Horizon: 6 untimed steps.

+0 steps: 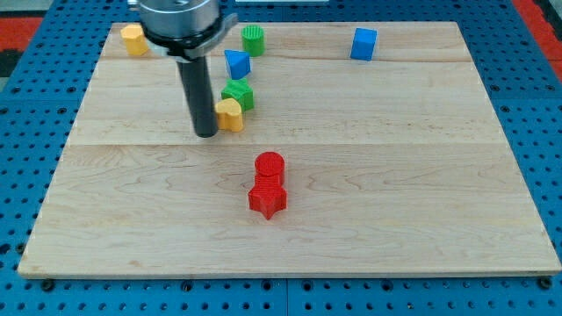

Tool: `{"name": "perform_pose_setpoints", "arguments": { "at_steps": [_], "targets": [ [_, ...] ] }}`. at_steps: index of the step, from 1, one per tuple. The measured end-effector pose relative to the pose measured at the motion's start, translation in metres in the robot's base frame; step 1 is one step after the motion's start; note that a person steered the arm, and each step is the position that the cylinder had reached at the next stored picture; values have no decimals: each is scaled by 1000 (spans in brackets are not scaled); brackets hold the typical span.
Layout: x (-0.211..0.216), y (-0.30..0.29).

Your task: Place the green star diagonally to the blue triangle

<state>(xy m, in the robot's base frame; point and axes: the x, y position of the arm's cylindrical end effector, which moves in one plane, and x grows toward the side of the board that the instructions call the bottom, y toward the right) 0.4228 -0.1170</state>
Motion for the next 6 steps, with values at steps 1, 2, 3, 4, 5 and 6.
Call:
{"name": "perform_pose_setpoints", "arguments": {
  "at_steps": [1, 2, 3, 4, 5, 6],
  "targets": [
    [-1, -49],
    [-3, -67],
    [-3, -69],
    [-3, -70],
    [-3, -71],
    [-33, -64]
  ]
}}
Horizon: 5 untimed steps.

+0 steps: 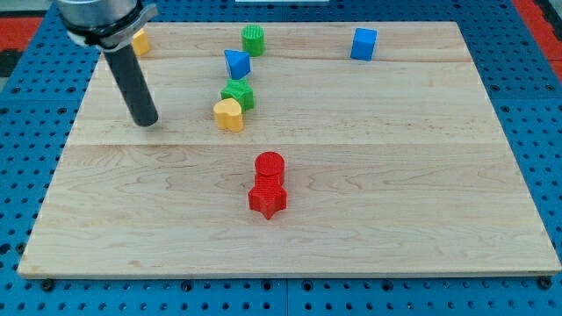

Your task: Place the green star diagonally to the blue triangle

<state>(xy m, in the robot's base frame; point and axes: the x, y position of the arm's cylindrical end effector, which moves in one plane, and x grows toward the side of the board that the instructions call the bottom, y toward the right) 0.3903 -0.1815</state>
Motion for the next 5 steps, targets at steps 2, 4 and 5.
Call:
{"name": "perform_pose_setpoints", "arguments": {
  "at_steps": [2, 4, 5],
  "targets": [
    [-27, 102],
    [-72, 153],
    [-43, 195]
  ]
}}
